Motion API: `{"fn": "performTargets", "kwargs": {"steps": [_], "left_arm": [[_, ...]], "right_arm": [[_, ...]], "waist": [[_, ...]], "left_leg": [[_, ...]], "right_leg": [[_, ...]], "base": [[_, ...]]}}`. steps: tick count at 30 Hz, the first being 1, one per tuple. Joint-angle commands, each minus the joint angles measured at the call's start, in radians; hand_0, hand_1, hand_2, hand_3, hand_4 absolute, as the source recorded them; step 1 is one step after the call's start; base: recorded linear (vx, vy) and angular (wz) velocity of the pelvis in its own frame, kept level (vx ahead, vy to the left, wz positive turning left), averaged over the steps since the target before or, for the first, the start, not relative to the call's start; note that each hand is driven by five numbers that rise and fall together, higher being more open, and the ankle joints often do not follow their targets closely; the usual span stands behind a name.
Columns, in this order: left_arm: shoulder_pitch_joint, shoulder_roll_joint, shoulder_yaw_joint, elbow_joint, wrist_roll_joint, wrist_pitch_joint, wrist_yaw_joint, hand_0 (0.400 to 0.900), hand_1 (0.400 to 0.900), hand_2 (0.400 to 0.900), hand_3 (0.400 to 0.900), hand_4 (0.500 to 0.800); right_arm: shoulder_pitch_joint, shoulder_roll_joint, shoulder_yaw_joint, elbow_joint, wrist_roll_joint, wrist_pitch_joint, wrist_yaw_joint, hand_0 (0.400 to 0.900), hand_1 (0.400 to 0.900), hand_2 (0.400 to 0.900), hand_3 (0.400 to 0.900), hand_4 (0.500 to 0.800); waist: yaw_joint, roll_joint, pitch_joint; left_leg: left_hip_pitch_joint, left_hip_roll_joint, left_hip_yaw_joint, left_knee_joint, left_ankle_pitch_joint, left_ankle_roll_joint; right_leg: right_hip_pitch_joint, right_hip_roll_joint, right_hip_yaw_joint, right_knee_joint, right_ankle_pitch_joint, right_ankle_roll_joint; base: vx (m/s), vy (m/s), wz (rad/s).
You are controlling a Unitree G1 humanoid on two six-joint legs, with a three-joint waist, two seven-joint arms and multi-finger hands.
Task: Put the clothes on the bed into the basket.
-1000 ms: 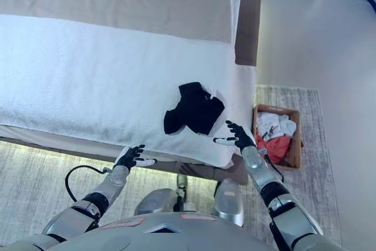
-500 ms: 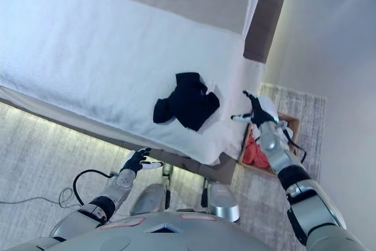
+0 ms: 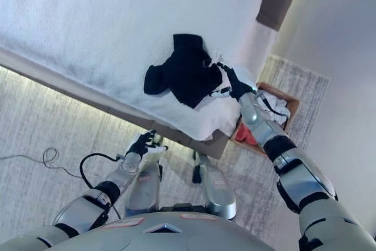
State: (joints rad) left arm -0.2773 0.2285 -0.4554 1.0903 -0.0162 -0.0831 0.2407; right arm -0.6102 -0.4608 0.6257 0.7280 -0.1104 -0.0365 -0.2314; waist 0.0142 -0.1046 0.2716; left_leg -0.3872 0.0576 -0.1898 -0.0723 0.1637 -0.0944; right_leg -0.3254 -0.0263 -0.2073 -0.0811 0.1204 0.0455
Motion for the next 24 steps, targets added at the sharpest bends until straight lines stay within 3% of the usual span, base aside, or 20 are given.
{"fn": "performTargets", "kwargs": {"steps": [1,13,14,24], "left_arm": [[-0.053,0.033,-0.021,-0.014,-0.038,-0.034,0.041,0.9,0.9,0.9,0.9,0.8],[-0.125,0.031,-0.064,0.006,-0.092,-0.04,0.068,0.9,0.9,0.9,0.9,0.8],[-0.131,0.028,-0.072,0.011,-0.091,-0.039,0.069,0.9,0.9,0.9,0.9,0.8],[-0.128,0.033,-0.075,0.022,-0.082,-0.033,0.071,0.9,0.9,0.9,0.9,0.8]], "right_arm": [[-0.157,-0.004,-0.005,0.009,0.031,-0.058,-0.045,0.9,0.9,0.9,0.9,0.8],[-0.426,0.088,0.074,0.301,0.093,-0.034,-0.05,0.9,0.9,0.9,0.9,0.8],[-0.441,0.103,0.073,0.331,0.102,-0.03,-0.047,0.4,0.4,0.4,0.4,0.5],[-0.421,0.129,0.049,0.307,0.154,-0.035,-0.057,0.4,0.4,0.4,0.4,0.5]], "waist": [[0.014,-0.06,0.038],[0.086,-0.052,0.133],[0.093,-0.051,0.137],[0.102,-0.062,0.128]], "left_leg": [[0.019,0.017,0.064,0.108,-0.145,0.012],[-0.15,-0.043,-0.004,0.206,-0.138,0.012],[-0.157,-0.046,-0.01,0.211,-0.138,0.013],[-0.147,-0.057,-0.037,0.2,-0.134,0.014]], "right_leg": [[-0.078,-0.107,0.067,0.012,0.062,0.079],[-0.161,-0.136,0.032,0.021,0.084,0.085],[-0.162,-0.136,0.029,0.022,0.084,0.085],[-0.14,-0.137,0.015,0.019,0.077,0.087]], "base": [[-0.06,0.035,0.12],[-0.04,0.034,0.22],[-0.02,0.014,0.17],[0.01,0.007,0.09]]}}
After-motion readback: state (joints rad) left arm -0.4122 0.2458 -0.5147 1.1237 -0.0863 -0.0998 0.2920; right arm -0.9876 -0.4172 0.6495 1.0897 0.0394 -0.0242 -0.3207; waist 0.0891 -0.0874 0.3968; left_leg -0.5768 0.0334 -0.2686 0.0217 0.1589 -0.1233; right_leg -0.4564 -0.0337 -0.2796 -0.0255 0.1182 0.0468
